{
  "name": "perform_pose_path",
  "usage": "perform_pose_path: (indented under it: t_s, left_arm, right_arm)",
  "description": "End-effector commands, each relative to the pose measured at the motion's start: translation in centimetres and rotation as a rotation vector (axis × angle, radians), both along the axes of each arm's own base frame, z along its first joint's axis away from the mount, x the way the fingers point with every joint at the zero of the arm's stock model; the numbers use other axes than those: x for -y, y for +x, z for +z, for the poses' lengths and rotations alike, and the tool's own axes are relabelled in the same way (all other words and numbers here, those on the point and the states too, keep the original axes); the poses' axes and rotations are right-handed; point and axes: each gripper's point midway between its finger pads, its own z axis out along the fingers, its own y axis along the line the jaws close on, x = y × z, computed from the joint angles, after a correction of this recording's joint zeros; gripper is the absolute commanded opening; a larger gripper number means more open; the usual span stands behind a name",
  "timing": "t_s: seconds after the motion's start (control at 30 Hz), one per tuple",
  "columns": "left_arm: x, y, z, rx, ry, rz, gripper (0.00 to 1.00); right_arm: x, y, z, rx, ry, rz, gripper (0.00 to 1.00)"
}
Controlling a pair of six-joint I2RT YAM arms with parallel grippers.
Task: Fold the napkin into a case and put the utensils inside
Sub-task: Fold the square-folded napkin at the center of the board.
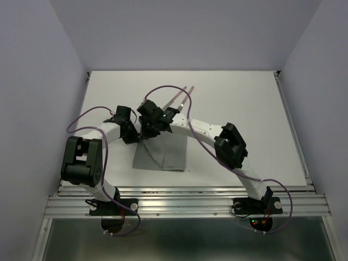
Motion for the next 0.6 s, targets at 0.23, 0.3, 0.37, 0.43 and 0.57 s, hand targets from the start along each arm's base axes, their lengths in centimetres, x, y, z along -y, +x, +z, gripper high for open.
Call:
perform_pose_path:
  t_s: [0.23, 0.3, 0.37, 0.43, 0.57]
  left_arm:
    - [-0.3, -1.1, -0.9, -0.036, 0.0, 0.003, 0.0]
    - [-0.3, -1.1, -0.7, -0.033, 0.003, 0.005, 0.0]
    - [-0.5, -1.0, -0.6, -0.029, 0.007, 0.007, 0.0]
    - [-0.5, -1.0, -0.6, -0.032, 0.009, 0.009, 0.0]
    - [-0.6, -1.1, -0.6, -0.032, 0.007, 0.013, 0.0]
  right_arm:
    - [-2.7, 0.0, 0.1, -0.012, 0.056, 0.04, 0.01]
    - [-2.8, 0.0, -0.1, -0.017, 0.056, 0.043, 0.01]
    - [-2.9, -0.1, -0.3, -0.02, 0.059, 0.045, 0.01]
    - [-3.1, -0.1, -0.2, -0.021, 0.071, 0.048, 0.01]
    - [-3.6, 0.0, 0.2, -0.016, 0.102, 0.049, 0.01]
